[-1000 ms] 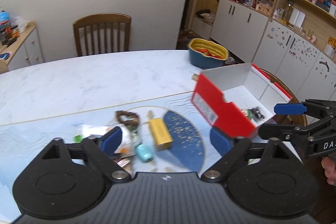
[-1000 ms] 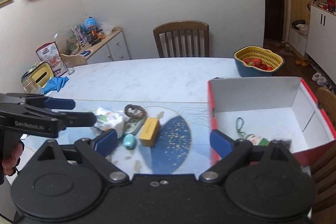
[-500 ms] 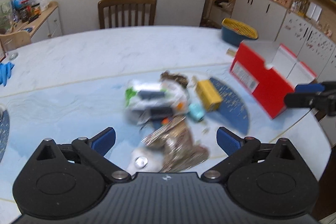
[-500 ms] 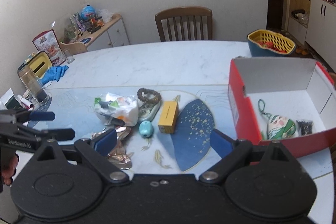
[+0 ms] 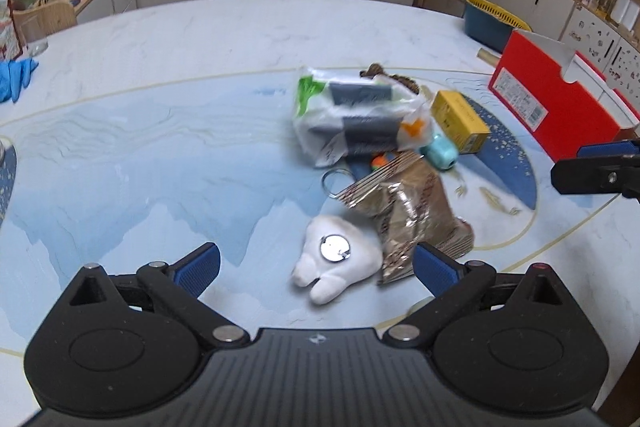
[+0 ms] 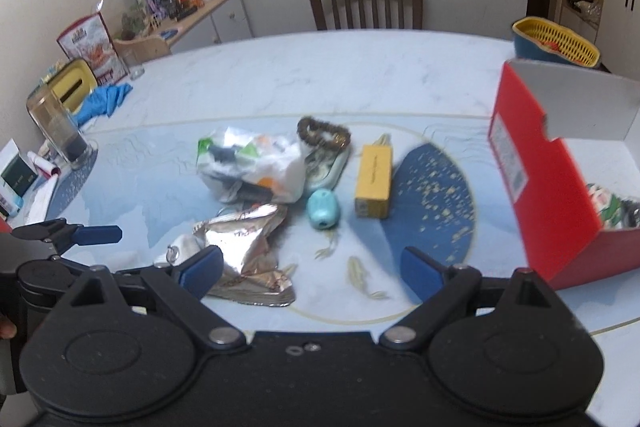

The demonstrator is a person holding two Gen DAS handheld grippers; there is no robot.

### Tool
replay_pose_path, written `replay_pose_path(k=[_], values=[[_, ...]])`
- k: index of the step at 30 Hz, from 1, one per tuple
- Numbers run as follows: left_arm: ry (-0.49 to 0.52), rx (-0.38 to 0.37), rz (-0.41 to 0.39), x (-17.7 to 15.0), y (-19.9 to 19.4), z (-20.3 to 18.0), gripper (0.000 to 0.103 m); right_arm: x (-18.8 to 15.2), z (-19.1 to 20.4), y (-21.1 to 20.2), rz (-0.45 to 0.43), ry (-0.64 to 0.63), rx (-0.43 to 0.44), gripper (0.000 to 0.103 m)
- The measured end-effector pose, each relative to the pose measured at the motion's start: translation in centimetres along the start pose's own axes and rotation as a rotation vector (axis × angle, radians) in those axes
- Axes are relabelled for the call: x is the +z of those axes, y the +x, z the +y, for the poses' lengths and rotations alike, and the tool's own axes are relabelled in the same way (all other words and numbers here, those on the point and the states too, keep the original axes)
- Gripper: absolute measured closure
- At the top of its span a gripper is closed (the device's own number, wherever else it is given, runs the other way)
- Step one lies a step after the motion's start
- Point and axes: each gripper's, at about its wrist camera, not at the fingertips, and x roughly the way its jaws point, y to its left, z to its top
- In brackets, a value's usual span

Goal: Organize objects
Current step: 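Withdraw both tools from the box back to the items on the mat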

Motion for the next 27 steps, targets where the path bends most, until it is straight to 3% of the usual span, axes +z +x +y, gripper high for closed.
replay_pose_path(k=[17, 24, 27], values=[[0.004, -0.014, 0.028, -0.1, 3.4, 0.7, 0.0, 0.9, 3.7, 6.8, 0.102, 0.039, 0.035, 0.009], [0.021, -0.036, 0.01, -0.2, 3.5, 0.6, 0.001, 0.9, 4.5, 8.6, 0.154, 0.005, 0.032, 0.013], [0.03, -0.047, 0.001, -0.3, 3.4, 0.4, 0.006, 0.8, 4.6, 9.1, 0.172, -0.004, 0.029, 0.017]])
